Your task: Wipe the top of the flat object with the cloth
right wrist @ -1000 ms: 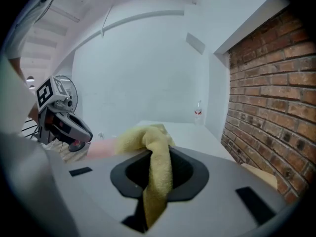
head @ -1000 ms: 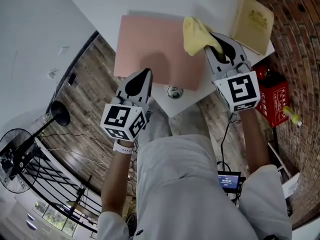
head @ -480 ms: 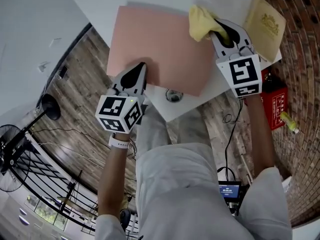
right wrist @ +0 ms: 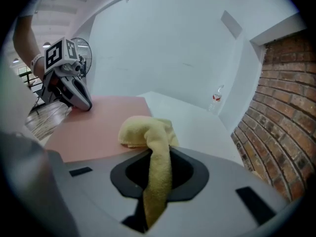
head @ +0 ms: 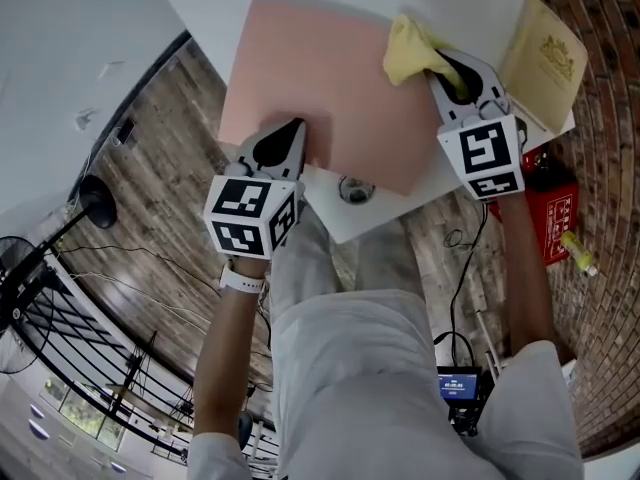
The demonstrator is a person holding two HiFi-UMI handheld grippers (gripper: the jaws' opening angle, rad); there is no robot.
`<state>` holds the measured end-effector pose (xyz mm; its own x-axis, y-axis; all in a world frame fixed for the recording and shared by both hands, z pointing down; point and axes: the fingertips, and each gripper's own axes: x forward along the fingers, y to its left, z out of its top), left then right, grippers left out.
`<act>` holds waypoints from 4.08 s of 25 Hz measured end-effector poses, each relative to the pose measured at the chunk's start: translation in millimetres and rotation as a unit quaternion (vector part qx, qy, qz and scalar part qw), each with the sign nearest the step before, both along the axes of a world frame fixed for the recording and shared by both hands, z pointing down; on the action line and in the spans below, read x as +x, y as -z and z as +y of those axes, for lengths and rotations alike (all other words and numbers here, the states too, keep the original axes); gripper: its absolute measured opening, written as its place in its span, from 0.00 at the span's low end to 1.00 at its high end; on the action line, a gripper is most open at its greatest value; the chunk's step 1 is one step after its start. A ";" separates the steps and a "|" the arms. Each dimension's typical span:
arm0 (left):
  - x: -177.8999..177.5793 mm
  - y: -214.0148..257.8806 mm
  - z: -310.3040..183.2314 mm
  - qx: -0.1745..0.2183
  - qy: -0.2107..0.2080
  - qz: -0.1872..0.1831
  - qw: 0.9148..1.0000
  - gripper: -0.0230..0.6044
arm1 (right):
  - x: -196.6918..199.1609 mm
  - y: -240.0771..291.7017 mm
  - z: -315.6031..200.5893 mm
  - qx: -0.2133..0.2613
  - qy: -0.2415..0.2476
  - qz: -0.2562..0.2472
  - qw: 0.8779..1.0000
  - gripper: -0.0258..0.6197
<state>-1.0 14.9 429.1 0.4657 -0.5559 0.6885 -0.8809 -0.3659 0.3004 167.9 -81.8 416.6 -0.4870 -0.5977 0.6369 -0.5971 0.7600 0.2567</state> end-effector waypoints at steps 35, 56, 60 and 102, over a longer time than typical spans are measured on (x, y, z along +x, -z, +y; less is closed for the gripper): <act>0.1 1.8 0.6 0.011 0.002 0.013 1.000 0.07 | -96.4 -8.2 185.7 -0.067 0.233 0.047 0.969 0.12; 4.7 2.7 3.1 -0.004 -0.016 0.029 0.999 0.07 | -68.7 -5.1 19.9 -0.021 0.086 0.031 0.996 0.13; -0.1 7.7 2.9 0.004 0.003 0.057 0.998 0.07 | -67.1 -1.2 -1.4 -0.005 0.054 0.034 0.998 0.13; -50.0 6.4 42.1 0.027 0.067 0.075 0.995 0.07 | -188.1 -0.5 63.7 -0.030 0.171 0.024 0.984 0.13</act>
<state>-51.1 57.0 422.7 0.4807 -0.6542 0.5838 -0.8693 -0.2684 0.4150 -20.2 -18.2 417.2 -0.6215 -0.3643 0.6936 -0.2912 0.9293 0.2272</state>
